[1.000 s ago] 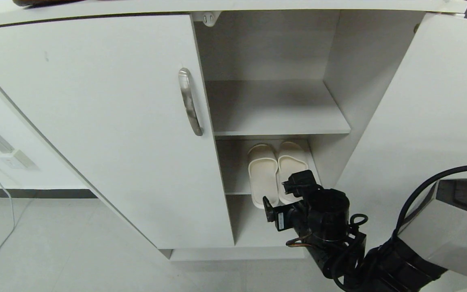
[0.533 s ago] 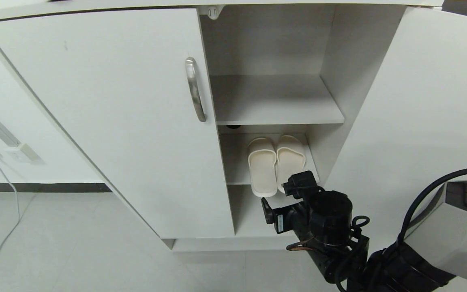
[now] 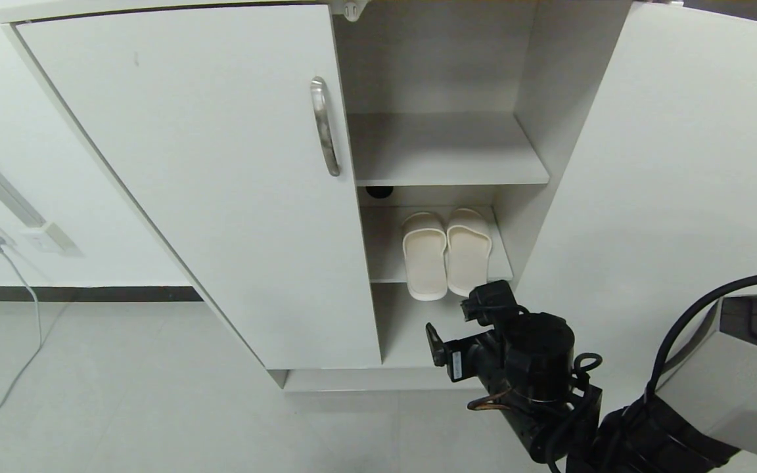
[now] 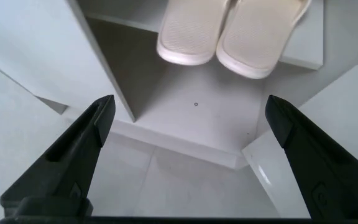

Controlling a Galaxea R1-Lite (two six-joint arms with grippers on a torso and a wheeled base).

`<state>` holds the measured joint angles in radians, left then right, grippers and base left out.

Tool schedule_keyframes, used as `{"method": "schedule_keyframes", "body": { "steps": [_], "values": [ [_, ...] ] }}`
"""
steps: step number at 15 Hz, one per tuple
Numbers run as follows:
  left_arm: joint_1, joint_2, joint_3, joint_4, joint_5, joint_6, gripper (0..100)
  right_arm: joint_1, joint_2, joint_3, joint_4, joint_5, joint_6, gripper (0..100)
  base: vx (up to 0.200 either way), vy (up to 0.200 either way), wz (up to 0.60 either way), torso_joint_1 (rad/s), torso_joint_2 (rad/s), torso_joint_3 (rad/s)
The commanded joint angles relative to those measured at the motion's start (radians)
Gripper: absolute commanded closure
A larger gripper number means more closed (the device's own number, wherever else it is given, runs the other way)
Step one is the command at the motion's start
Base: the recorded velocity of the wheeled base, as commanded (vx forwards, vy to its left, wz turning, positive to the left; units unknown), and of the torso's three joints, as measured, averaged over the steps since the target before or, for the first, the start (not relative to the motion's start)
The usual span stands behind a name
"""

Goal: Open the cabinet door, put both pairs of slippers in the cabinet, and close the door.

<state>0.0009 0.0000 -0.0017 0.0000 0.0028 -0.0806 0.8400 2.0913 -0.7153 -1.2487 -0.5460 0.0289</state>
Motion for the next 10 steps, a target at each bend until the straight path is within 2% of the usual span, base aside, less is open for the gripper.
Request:
{"method": "schedule_keyframes", "body": {
  "steps": [1, 10],
  "values": [
    [0.001, 0.002, 0.0, 0.0, 0.0, -0.001, 100, 0.001, 0.004, 0.002, 0.0, -0.002, -0.001, 0, 0.0, 0.0, 0.0, 0.0, 0.0, 0.0],
    [0.001, 0.002, 0.0, 0.0, 0.0, 0.001, 100, 0.001, 0.019, 0.0, -0.003, -0.002, -0.001, 0, 0.0, 0.0, 0.0, 0.0, 0.0, 0.0]
  ]
}}
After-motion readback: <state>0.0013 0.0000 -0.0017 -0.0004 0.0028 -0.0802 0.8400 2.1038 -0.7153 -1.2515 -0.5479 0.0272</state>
